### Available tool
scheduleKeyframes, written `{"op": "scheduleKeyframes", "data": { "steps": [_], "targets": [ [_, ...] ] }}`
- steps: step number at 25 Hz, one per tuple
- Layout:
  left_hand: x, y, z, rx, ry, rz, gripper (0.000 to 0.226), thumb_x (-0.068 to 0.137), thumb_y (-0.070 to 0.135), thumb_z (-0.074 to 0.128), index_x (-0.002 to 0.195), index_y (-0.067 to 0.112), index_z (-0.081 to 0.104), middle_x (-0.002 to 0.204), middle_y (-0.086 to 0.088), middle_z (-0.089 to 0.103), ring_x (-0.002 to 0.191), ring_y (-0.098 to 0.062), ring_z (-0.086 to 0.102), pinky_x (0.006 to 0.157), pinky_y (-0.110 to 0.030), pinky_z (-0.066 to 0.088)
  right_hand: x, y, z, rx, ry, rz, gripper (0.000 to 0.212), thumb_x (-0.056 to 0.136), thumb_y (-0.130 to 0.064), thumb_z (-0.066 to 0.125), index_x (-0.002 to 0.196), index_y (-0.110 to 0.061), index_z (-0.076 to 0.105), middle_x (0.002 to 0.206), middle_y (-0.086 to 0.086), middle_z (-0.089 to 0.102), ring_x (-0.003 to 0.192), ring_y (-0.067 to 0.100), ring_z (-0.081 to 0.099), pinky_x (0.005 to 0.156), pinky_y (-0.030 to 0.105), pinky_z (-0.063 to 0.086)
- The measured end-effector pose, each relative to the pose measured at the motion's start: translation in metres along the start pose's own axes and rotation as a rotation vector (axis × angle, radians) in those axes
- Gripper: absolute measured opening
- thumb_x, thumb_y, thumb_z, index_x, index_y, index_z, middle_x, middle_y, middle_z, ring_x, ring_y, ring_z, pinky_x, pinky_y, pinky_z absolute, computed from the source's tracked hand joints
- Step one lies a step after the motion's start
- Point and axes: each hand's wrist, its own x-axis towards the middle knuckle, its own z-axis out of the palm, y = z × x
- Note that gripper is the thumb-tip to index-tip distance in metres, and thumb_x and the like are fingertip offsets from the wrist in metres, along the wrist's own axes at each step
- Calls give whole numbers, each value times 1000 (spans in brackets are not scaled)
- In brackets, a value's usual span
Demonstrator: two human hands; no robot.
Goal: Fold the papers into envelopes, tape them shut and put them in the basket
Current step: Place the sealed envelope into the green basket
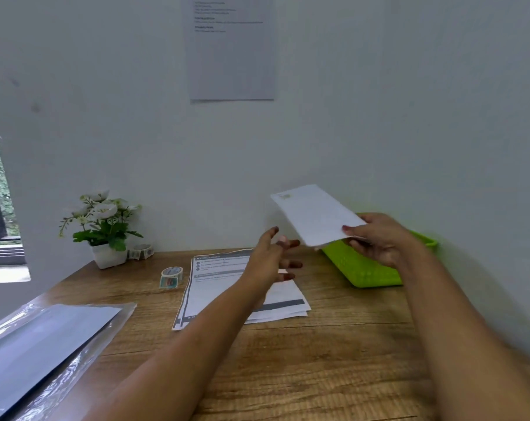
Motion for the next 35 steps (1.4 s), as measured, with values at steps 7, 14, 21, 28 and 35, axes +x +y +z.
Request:
{"op": "scheduleKeyframes", "data": {
  "steps": [7,14,21,28,35],
  "targets": [
    [-10,-26,18,343,-116,119,38,98,19,48,134,24,38,111,7,63,85,-15,65,65,-26,52,11,9,-69,30,276,80,18,88,3,59,71,0,51,46,6,58,37,8,54,30,10,39],
    [-7,-35,19,442,-139,161,37,95,14,52,130,22,41,113,1,64,81,-14,66,64,-26,53,24,17,-71,-415,629,-75,17,84,-17,65,78,-2,63,50,8,66,49,18,65,62,31,53],
    [1,-34,7,479,-72,157,41,93,13,56,130,23,42,117,3,63,88,-13,60,78,-32,53,10,26,-50,-856,888,-214,35,95,-33,50,117,-5,55,127,18,43,105,45,56,85,45,45],
    [33,-49,-53,856,308,-72,52,85,36,63,132,23,43,137,-7,48,126,-29,43,104,-48,37,-3,28,42,-1128,557,-862,28,98,-27,41,104,-8,60,105,15,61,79,39,65,64,40,50],
    [36,-61,-100,970,291,-301,66,89,49,51,145,21,28,147,-15,37,133,-34,37,109,-46,34,-9,84,118,-1573,-479,-359,61,94,-61,30,148,-32,24,157,-1,25,142,28,27,114,47,26]
  ]
}}
